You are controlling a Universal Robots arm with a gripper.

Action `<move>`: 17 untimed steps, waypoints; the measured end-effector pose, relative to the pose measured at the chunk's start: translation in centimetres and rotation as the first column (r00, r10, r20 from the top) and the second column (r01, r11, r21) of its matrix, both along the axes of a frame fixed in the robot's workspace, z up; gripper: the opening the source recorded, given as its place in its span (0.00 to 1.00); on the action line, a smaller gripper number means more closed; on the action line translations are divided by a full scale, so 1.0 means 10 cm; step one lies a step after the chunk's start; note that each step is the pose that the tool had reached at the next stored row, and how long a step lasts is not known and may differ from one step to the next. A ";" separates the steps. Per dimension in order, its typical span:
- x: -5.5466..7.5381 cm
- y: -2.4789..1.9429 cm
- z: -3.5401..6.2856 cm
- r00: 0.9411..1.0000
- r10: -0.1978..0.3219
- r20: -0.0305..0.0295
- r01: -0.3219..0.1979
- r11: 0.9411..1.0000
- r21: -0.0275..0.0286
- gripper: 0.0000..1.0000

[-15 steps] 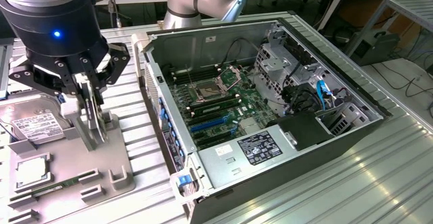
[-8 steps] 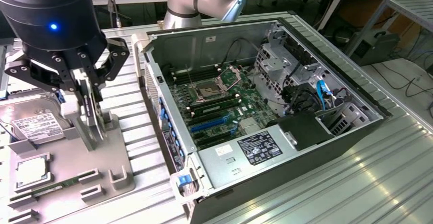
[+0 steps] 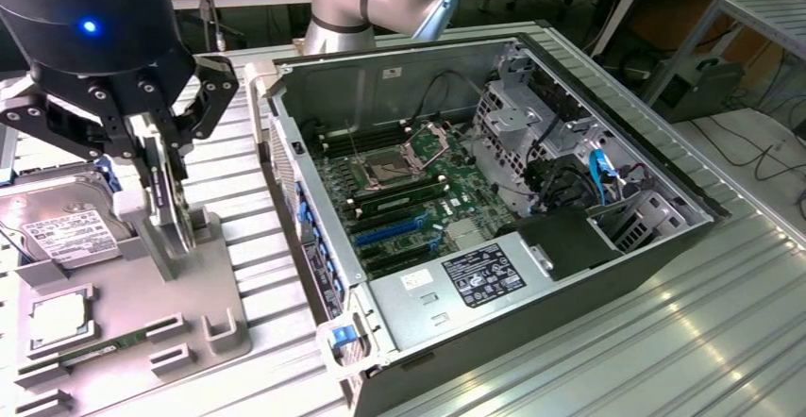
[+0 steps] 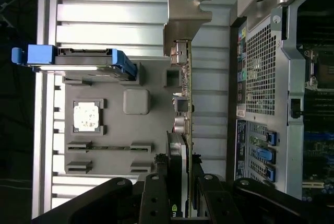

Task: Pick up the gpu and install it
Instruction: 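Pick up the gpu and move the gpu toward the slot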

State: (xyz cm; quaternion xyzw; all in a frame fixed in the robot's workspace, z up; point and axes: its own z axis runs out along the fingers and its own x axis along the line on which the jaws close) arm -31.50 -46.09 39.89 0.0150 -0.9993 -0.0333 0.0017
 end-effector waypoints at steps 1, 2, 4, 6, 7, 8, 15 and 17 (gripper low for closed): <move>0.00 0.000 0.020 1.000 0.000 0.000 0.000 1.000 0.000 0.27; 0.00 0.000 0.041 1.000 0.000 0.000 0.000 1.000 0.000 0.27; 0.00 0.000 0.083 1.000 0.000 0.000 0.000 1.000 0.000 0.27; 0.00 0.000 0.145 1.000 0.000 0.000 0.000 1.000 0.000 0.27; 0.00 0.000 0.172 1.000 0.000 0.000 0.000 1.000 0.000 0.27; 0.00 0.000 0.202 1.000 0.000 0.000 0.000 1.000 0.000 0.27; 0.00 0.000 0.462 1.000 0.000 -0.001 0.000 1.000 0.000 0.27; 0.01 0.000 0.492 1.000 0.000 -0.001 0.000 1.000 0.000 0.27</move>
